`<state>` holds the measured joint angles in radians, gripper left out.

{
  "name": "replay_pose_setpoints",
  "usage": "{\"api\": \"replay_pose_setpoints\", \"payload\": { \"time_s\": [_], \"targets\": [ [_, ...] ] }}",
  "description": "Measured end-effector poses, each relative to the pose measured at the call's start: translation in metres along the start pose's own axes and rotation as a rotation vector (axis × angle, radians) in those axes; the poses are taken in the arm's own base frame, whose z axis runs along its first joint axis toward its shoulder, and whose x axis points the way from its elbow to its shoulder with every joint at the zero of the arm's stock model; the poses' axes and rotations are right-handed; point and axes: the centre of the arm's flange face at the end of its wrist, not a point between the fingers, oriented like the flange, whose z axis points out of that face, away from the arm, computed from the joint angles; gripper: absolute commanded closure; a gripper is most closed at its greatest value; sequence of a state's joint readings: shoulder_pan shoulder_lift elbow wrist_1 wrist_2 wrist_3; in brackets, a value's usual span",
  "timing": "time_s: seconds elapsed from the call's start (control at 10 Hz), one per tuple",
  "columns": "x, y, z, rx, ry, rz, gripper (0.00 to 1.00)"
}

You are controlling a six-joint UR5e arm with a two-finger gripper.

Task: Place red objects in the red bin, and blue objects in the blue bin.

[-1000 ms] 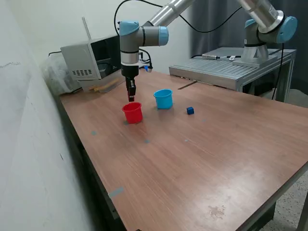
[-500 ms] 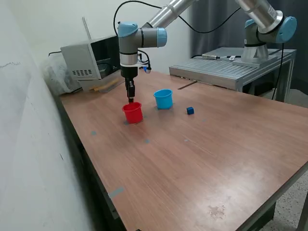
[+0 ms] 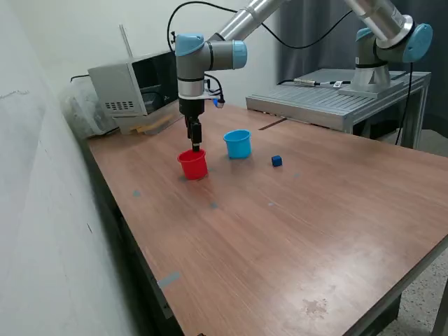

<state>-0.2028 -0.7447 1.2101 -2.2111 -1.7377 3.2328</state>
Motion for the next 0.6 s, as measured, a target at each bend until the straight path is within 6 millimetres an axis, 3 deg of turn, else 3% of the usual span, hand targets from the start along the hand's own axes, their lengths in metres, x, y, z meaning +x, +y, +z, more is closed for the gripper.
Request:
{"api": "replay_pose_setpoints", "payload": {
  "time_s": [0.3,0.6],
  "targets": [
    [0.01,-0.03,-0.049,-0.013,0.008,-0.024,0.0],
    [0.011,-0.088,-0.086,0.013,0.013,-0.041,0.0]
  ]
}}
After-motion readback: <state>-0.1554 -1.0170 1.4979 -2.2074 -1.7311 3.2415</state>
